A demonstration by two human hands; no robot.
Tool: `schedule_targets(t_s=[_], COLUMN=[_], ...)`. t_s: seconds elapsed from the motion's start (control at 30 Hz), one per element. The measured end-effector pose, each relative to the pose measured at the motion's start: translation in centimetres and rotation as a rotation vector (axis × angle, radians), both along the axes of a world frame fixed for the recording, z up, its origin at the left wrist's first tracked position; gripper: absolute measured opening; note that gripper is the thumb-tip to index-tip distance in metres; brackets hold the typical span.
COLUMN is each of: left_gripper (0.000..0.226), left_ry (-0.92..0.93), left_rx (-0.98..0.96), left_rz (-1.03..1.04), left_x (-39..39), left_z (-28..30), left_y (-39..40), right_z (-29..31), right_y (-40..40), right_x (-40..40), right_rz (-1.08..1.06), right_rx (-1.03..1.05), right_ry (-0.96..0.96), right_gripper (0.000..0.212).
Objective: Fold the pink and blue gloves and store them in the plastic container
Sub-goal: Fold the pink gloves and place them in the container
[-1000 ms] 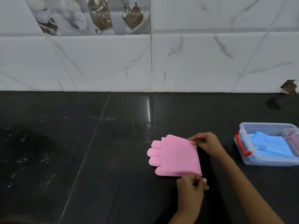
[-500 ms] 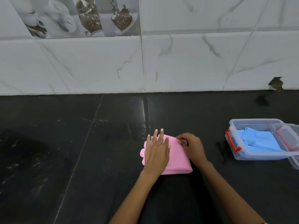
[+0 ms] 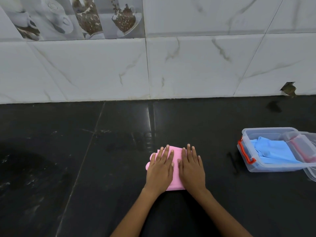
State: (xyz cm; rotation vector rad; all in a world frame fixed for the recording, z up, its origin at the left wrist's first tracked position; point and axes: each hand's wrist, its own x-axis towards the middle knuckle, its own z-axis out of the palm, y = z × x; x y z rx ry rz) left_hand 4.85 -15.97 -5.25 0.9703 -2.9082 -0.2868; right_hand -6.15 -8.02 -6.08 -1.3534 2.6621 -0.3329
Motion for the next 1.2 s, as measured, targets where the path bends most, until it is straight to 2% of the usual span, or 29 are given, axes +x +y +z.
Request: schedule_targets(t_s=[0.13,0.27,0.37,0.43,0.53,0.6,0.73,0.8,0.9,1.03,1.2], left_gripper=[0.058,0.056,0.053,0.053,0.052,0.050,0.050,0.050,0.036,0.031,0.036], left_ry=[-0.020,-0.019,-0.027,-0.065,-0.012,0.087,0.334,0.374,0.454,0.594,0.681], left_rx=[-0.035,-0.058,-0.048,0.017,0.026,0.103,0.401,0.577,0.813,0.911,0.982], left_rz=[0.004,0.020,0.015,-0.022,-0.065,0.009,0.349,0.401,0.390,0.418,0.472], left_x=[-0.2,-0.2,-0.2,-0.2,0.7,1.6,4.6,5.9,6.5,6.5,6.3], left_z=[0.4,1.1,1.0,0.6,0.9,1.8,3.5,3.9,4.2,4.3,3.8], left_y=[0.1,0.4,0.4,-0.1,-0.5,-0.8,-2.0,-2.3,-1.9,-1.4,-1.3], right_z=[-0.3,-0.1,0.1,0.4,2.1,3.5,4.9,5.2,5.3,5.0,5.2], right_y=[-0.1,0.0,0.1,0.2,1.1,2.4,4.8,5.3,5.1,4.7,4.3], right_x=[0.3,0.5,0.5,0.2,-0.4,-1.3,-3.1,-3.2,-3.0,-3.0,-3.1], right_rz=[-0.008,-0.006,-0.014,-0.006,-0.048,-0.129,-0.154,-0.148,-0.142,-0.162,-0.146], right_rx=[-0.014,0.001,0.006,-0.023,-0.234,-0.352,-0.253,-0.203,-0.187,-0.160,-0.134], right_ry=[0.061,0.081,0.041,-0.039,-0.293,-0.376,-0.500,-0.548,-0.549,-0.542,-0.504], right_gripper=[0.056,0.071,0.062,0.054,0.051,0.048,0.043,0.042,0.043,0.045,0.046])
